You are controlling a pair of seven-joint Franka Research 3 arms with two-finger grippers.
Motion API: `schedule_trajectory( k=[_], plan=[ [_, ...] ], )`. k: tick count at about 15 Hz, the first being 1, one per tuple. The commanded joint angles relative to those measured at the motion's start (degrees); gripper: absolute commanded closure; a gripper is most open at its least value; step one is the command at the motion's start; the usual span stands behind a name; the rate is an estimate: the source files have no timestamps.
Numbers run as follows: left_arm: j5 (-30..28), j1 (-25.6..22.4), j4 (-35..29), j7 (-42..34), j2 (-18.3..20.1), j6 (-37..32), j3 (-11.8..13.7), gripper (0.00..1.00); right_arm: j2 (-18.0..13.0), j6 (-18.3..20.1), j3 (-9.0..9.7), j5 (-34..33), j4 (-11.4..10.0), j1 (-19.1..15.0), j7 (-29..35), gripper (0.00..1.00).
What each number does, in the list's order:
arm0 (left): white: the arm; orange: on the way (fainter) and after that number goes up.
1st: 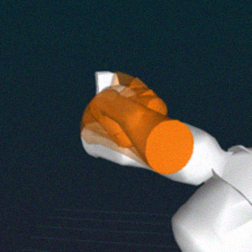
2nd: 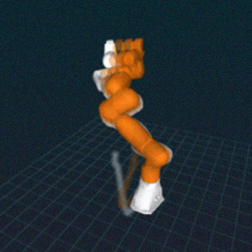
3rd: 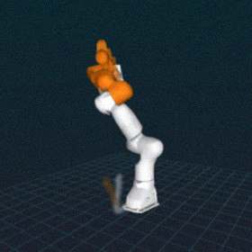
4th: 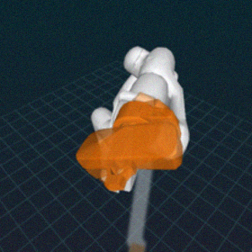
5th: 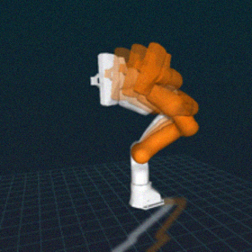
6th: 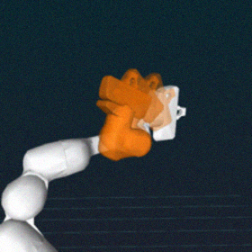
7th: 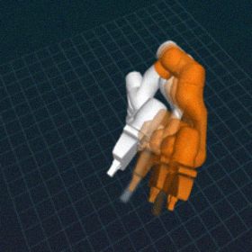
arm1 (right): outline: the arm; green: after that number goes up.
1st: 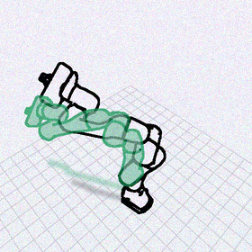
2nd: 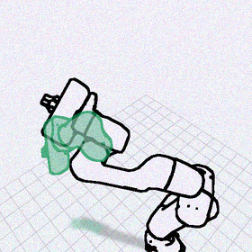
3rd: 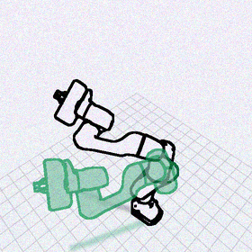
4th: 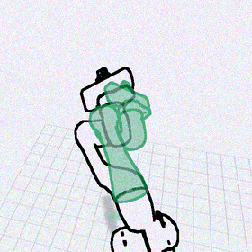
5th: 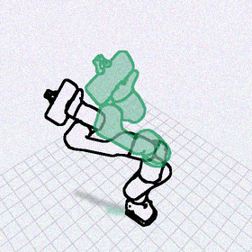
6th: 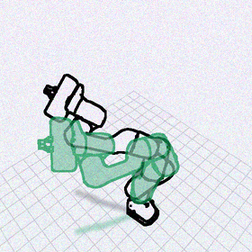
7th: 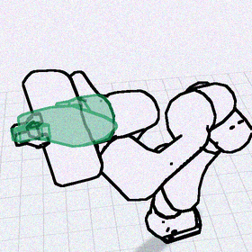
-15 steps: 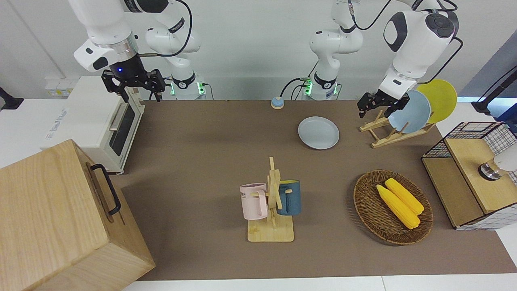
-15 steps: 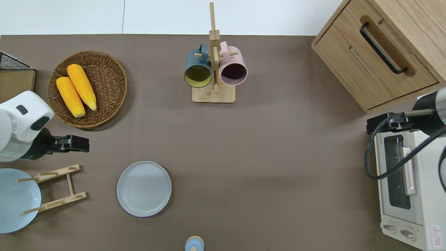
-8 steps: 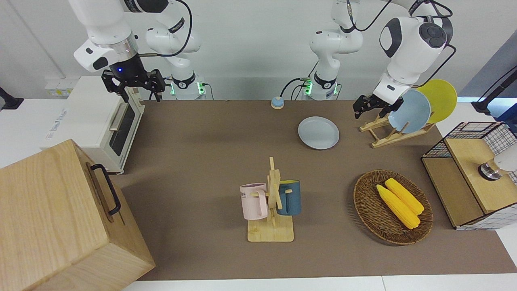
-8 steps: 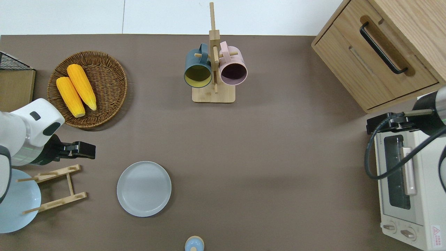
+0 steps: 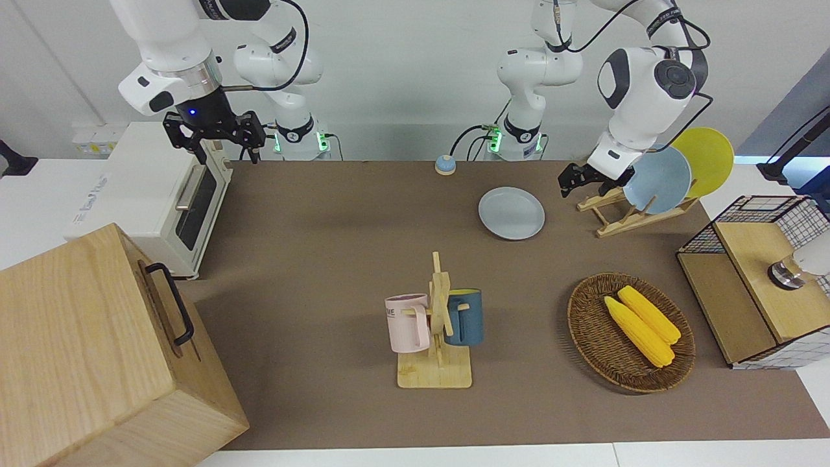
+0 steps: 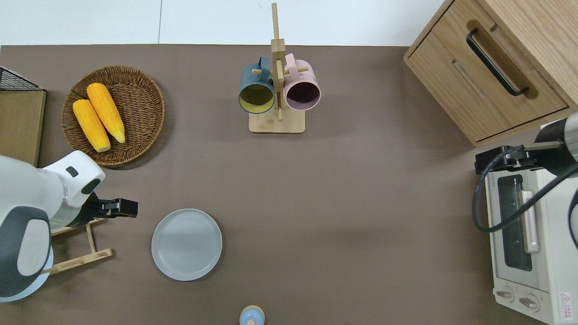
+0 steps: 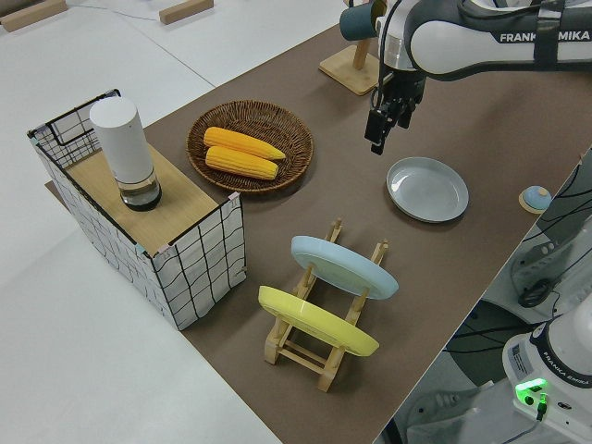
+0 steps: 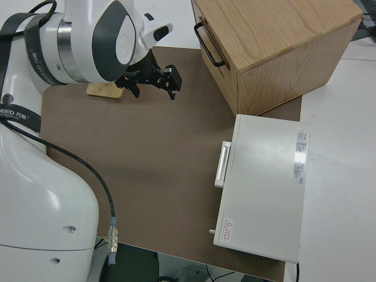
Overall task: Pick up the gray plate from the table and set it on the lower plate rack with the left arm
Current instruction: 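Move the left gripper toward the rim of the gray plate, then close the left gripper on the gray plate's rim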
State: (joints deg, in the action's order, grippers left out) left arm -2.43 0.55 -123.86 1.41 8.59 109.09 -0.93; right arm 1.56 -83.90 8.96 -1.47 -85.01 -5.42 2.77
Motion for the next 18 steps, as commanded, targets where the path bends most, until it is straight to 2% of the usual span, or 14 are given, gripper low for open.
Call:
schedule_trajectory(
  k=[1, 5, 8, 12, 18],
  plan=[
    [1.37, 0.76, -10.51, 1.23, 5.11, 8.31, 0.13, 0.00, 0.02, 0.05, -0.34, 0.15, 0.37, 0.41, 0.22, 0.017],
    [1.29, 0.85, -17.89, 1.40, 5.82, 15.61, -0.74, 0.00, 0.02, 0.05, -0.34, 0.15, 0.37, 0.41, 0.22, 0.017],
    [1.29, 0.85, -24.31, 3.06, 5.47, 24.91, -2.58, 0.00, 0.02, 0.05, -0.34, 0.15, 0.37, 0.41, 0.22, 0.017],
    [1.29, 0.85, -25.20, 4.21, 3.90, 27.21, -4.34, 0.00, 0.02, 0.05, -0.34, 0.15, 0.37, 0.41, 0.22, 0.017],
    [1.29, 0.85, -25.73, 4.30, 0.20, 32.14, -5.23, 0.00, 0.02, 0.05, -0.34, 0.15, 0.37, 0.41, 0.22, 0.017]
  ],
)
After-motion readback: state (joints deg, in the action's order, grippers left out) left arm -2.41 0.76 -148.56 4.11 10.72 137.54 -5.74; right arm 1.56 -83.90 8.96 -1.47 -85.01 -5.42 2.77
